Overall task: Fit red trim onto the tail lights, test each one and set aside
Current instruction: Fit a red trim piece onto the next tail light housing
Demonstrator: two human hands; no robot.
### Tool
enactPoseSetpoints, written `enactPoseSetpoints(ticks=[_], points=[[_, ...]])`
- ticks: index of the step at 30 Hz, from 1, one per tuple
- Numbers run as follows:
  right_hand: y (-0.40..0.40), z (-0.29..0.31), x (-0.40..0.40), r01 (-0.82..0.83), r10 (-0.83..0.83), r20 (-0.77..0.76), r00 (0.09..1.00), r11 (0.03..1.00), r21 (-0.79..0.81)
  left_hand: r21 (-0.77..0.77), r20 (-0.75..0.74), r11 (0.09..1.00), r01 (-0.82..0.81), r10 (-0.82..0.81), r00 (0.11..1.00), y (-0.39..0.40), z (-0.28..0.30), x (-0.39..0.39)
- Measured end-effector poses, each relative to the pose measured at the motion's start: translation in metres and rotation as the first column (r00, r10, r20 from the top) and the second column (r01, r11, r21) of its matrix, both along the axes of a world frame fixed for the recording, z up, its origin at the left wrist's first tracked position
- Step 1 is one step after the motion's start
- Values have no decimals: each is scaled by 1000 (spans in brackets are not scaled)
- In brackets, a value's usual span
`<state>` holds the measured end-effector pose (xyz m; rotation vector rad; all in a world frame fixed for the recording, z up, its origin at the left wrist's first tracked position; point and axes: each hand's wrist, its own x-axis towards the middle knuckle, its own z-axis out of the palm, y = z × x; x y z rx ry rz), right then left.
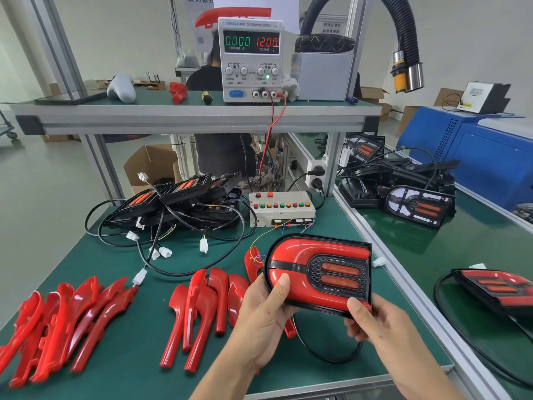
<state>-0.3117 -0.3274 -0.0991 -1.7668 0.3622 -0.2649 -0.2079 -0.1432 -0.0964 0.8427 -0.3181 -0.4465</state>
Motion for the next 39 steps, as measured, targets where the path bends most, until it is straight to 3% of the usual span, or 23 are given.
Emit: enactPoseSetpoints(ticks=[12, 17, 31, 39], points=[[3, -3, -2, 43, -43, 27, 999, 999, -5, 15, 12, 999, 50, -50, 999, 3, -6, 4], [4, -2, 1, 70, -70, 22, 997, 997, -26, -26, -49, 997, 75, -76, 996, 0, -5, 1], [6, 0, -2, 92, -94, -7, 996, 988, -120, 73, -24, 997, 18, -16, 1000, -1, -6, 2], [6, 4, -4, 97, -98, -4, 995, 986, -134, -1, -67, 1000, 31, -31, 997, -1, -4, -1]])
